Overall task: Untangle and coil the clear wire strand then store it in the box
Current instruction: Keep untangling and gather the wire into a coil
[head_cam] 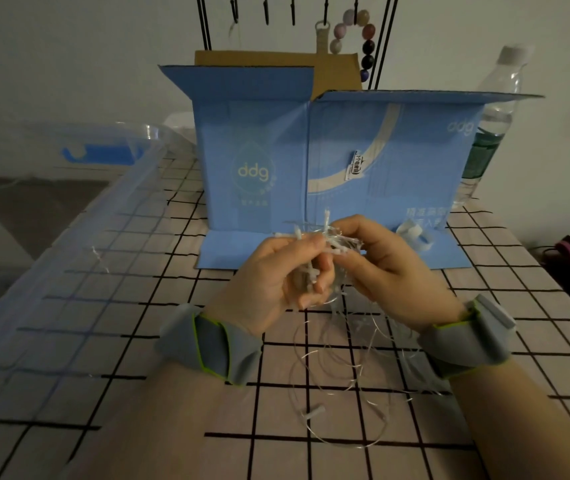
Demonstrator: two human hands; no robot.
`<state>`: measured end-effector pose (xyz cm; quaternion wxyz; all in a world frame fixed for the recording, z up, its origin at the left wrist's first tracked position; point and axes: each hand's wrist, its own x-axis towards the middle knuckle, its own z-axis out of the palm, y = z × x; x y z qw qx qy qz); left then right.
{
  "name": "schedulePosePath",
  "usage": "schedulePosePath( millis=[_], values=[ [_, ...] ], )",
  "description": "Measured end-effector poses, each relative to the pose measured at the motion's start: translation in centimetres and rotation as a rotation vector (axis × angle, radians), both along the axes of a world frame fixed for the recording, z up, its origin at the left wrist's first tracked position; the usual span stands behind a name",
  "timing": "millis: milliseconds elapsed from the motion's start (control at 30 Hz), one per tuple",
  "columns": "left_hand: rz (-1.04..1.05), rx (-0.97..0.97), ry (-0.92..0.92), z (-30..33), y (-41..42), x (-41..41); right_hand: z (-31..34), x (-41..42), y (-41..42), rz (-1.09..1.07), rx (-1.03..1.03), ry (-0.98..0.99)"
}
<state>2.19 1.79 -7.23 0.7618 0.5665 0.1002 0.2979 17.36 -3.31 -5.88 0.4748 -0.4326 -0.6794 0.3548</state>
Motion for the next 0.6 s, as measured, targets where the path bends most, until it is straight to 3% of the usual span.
schedulePosePath(
  millis=[200,333,600],
  values=[
    [-0.219,-0.233,-0.079,0.15,0.36,-0.22,-0.33,0.12,0.16,-0.019,0.083,-0.094],
    [-0.340,-0.259,-0.117,0.06,0.57,-0.38,-0.47,0.27,0.30,0.018,0.095,-0.094],
    [-0.224,-0.164,0.157,0.41,0.09,-0.84,-0.22,0.56,0.02,0.106,0.038,-0.126]
  ],
)
